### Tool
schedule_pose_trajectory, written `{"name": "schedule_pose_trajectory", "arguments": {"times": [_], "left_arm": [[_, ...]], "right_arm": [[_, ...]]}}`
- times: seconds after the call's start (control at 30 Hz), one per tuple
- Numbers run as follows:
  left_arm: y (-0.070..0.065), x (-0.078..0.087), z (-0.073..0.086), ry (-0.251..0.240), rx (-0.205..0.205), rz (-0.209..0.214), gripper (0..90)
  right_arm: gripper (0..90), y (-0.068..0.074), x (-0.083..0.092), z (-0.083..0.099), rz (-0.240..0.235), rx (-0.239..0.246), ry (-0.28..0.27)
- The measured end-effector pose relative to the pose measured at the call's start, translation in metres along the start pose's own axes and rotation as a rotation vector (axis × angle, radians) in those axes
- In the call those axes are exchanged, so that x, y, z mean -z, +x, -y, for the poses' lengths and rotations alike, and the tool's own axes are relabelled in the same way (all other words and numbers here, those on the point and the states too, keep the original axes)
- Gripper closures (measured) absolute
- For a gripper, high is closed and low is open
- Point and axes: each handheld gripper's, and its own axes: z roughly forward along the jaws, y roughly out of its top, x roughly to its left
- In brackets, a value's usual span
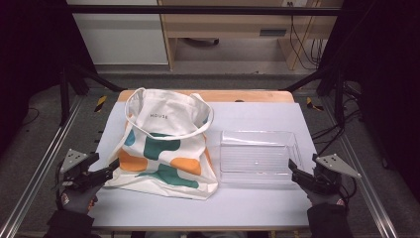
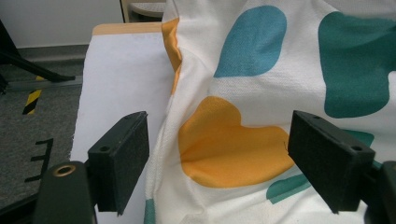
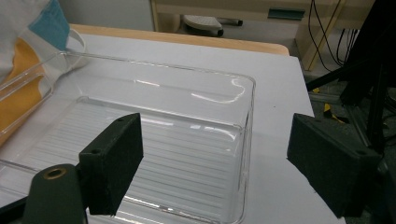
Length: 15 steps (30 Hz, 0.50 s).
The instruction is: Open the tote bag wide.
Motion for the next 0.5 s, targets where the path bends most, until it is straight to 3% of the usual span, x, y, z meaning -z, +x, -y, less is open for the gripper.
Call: {"name": "schedule_pose_trajectory", "arguments": {"times": [0.17, 0.5], "left_arm": [[-0.001, 0.001, -0.001, -0.001, 0.0, 0.01, 21.5], [-0.003, 0.003, -0.006, -0.011, 0.007, 0.037, 24.9]], "right_arm": [[21.7, 0.003, 0.001, -0.001, -0.018, 0.003, -0.007], [26.0, 0.024, 0.0, -0.009, -0.078, 0.024, -0.006]]}}
